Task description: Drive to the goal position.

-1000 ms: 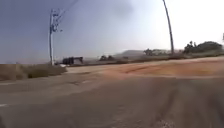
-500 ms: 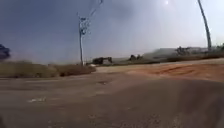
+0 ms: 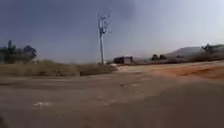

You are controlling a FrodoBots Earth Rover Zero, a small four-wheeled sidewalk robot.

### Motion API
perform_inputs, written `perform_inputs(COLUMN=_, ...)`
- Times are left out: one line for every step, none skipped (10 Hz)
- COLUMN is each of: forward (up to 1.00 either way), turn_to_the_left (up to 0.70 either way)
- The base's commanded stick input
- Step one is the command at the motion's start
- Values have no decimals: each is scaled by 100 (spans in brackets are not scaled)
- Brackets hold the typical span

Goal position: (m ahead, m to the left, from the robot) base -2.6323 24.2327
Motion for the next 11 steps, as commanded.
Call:
perform_inputs(forward=100, turn_to_the_left=27)
perform_inputs(forward=100, turn_to_the_left=27)
perform_inputs(forward=100, turn_to_the_left=27)
perform_inputs(forward=100, turn_to_the_left=27)
perform_inputs(forward=100, turn_to_the_left=27)
perform_inputs(forward=100, turn_to_the_left=27)
perform_inputs(forward=100, turn_to_the_left=27)
perform_inputs(forward=100, turn_to_the_left=27)
perform_inputs(forward=100, turn_to_the_left=27)
perform_inputs(forward=100, turn_to_the_left=27)
perform_inputs(forward=100, turn_to_the_left=27)
